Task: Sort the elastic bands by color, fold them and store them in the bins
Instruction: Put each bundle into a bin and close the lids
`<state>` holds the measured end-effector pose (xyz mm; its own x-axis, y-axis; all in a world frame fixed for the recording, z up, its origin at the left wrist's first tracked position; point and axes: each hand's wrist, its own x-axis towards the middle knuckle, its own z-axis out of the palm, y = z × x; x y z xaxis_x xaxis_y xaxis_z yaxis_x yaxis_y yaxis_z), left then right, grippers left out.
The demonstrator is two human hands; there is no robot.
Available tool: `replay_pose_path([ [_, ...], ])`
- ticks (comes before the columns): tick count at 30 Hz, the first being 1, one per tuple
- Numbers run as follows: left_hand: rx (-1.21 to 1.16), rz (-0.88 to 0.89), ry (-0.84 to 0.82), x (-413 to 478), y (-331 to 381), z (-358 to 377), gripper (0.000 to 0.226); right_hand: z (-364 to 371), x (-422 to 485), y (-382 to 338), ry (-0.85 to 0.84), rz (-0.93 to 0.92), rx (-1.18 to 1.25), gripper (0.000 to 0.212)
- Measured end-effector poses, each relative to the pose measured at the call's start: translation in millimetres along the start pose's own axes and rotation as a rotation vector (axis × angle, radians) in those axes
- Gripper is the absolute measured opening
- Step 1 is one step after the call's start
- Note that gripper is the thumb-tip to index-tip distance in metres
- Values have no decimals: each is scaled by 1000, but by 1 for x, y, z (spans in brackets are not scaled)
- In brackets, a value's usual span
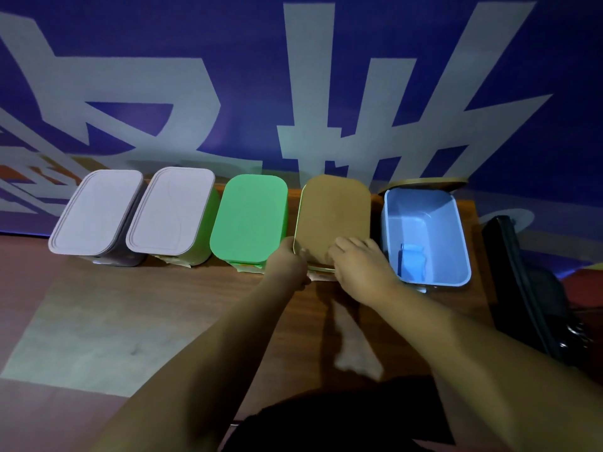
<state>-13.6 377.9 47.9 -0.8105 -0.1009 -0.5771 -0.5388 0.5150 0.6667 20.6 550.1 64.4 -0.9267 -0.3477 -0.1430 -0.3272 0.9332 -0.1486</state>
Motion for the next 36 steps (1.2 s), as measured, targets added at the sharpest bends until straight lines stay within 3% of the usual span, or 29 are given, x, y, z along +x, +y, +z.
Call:
replay_pose_path([
  [3,80,18,31,1,3,1,37,-1,4,13,108,116,55,20],
  [9,199,122,52,8,3,6,51,8,12,22,7,430,239,56],
  [17,373,261,76,4,6,7,33,14,10,21,-23,498,346,62],
  [30,199,140,80,-7,15,3,56,13,8,26,-31,479,364,62],
  [36,165,110,87,-10,13,3,49,14,6,27,-17,389,311,55],
])
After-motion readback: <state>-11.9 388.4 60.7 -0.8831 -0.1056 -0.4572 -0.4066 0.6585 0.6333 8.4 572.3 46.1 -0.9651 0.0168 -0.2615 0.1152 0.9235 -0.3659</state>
